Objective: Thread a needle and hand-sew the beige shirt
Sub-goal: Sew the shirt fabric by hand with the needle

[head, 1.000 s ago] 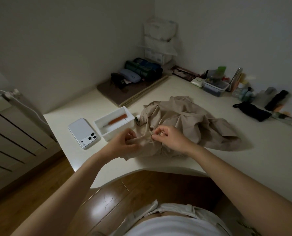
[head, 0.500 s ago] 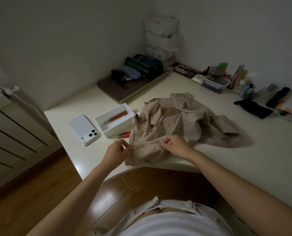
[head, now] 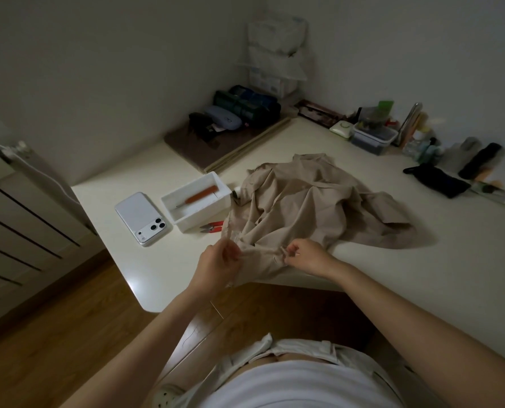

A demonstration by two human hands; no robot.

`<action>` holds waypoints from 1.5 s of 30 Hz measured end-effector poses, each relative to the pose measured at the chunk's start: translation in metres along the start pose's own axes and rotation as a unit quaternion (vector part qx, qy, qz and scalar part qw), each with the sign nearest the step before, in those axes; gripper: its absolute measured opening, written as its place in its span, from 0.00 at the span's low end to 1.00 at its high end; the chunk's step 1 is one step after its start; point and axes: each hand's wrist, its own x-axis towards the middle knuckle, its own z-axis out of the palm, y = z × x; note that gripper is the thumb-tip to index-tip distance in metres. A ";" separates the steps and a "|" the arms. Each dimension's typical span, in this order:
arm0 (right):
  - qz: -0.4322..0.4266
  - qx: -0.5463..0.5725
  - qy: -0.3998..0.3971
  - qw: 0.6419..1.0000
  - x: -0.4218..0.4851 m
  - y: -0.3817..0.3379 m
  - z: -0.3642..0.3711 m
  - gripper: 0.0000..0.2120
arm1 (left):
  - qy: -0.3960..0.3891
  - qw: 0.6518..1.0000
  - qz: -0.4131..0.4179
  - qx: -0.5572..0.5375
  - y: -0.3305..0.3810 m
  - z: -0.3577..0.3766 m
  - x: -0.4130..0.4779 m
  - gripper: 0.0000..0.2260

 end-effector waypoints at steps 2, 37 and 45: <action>-0.013 0.031 -0.016 0.999 0.000 -0.004 -0.002 0.18 | 0.014 1.000 0.004 -0.020 0.002 -0.002 -0.001 0.10; -0.034 0.060 0.009 0.998 0.008 -0.009 0.006 0.05 | -0.092 0.981 -0.135 -0.101 -0.008 0.006 0.014 0.10; -0.058 0.055 0.039 0.996 0.002 -0.009 0.008 0.15 | -0.067 0.976 -0.054 -0.198 -0.013 0.017 0.003 0.05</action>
